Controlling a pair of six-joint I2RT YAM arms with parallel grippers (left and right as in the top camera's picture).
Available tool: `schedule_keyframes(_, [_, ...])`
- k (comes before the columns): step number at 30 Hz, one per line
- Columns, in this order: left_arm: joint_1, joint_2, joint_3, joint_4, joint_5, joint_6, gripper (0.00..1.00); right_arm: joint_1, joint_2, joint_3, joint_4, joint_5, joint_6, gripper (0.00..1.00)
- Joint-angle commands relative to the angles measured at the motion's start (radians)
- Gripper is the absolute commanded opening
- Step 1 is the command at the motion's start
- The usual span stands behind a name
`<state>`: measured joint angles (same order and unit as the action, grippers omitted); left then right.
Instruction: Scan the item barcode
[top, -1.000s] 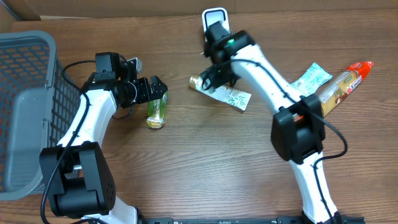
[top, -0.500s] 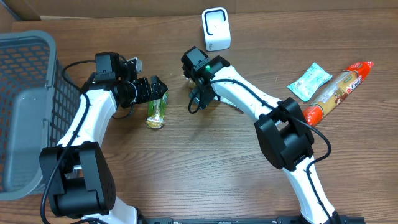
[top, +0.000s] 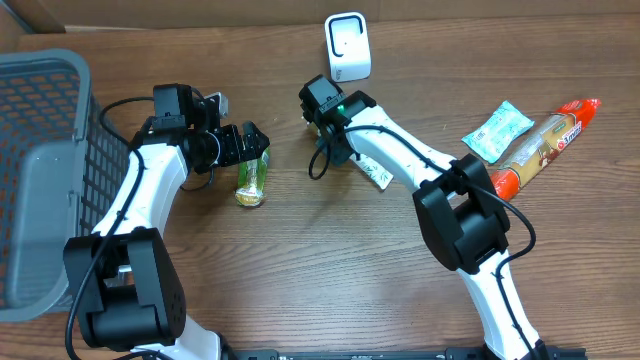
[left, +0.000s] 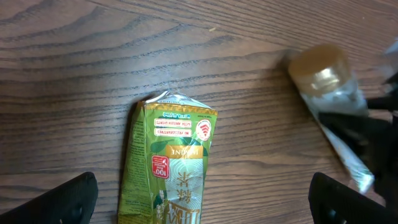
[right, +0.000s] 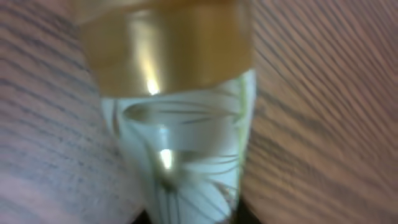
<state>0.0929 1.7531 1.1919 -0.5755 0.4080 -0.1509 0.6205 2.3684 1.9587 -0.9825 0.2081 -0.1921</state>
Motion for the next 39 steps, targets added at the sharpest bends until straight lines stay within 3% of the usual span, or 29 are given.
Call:
schedule_keyframes(1, [0.005,0.001,0.013,0.0,0.0,0.008,1.0,-0.037,-0.007,0.061,-0.089,-0.245,0.039,0.04])
schedule_keyframes(6, [0.005,0.001,0.013,0.0,0.0,0.008,0.99,-0.145,-0.018,0.163,-0.201,-0.703,0.038,0.04])
schedule_keyframes(10, [0.005,0.001,0.013,0.0,0.0,0.008,1.0,-0.251,-0.014,0.084,-0.185,-1.027,0.039,0.04])
schedule_keyframes(13, [0.005,0.001,0.013,0.0,0.0,0.008,0.99,-0.282,-0.003,0.002,-0.134,-1.077,0.042,0.07])
schedule_keyframes(17, [0.005,0.001,0.013,0.0,0.0,0.008,0.99,-0.29,0.002,-0.086,-0.058,-0.993,0.074,0.37])
schedule_keyframes(21, [0.005,0.001,0.013,0.0,0.0,0.008,1.0,-0.303,0.001,-0.068,-0.061,-0.75,0.142,0.5])
schedule_keyframes(24, [0.005,0.001,0.013,0.0,0.0,0.008,0.99,-0.322,0.001,-0.015,-0.089,-0.565,0.175,0.56])
schedule_keyframes(33, [0.005,0.001,0.013,0.0,0.0,0.008,1.0,-0.318,0.0,0.232,-0.251,-0.092,0.188,0.58])
schedule_keyframes(37, [0.005,0.001,0.013,0.0,0.0,0.008,1.0,-0.29,0.0,0.313,-0.324,-0.071,0.174,0.59])
schedule_keyframes(39, [0.005,0.001,0.013,0.0,0.0,0.008,1.0,-0.274,0.0,0.317,-0.353,-0.114,0.132,0.66])
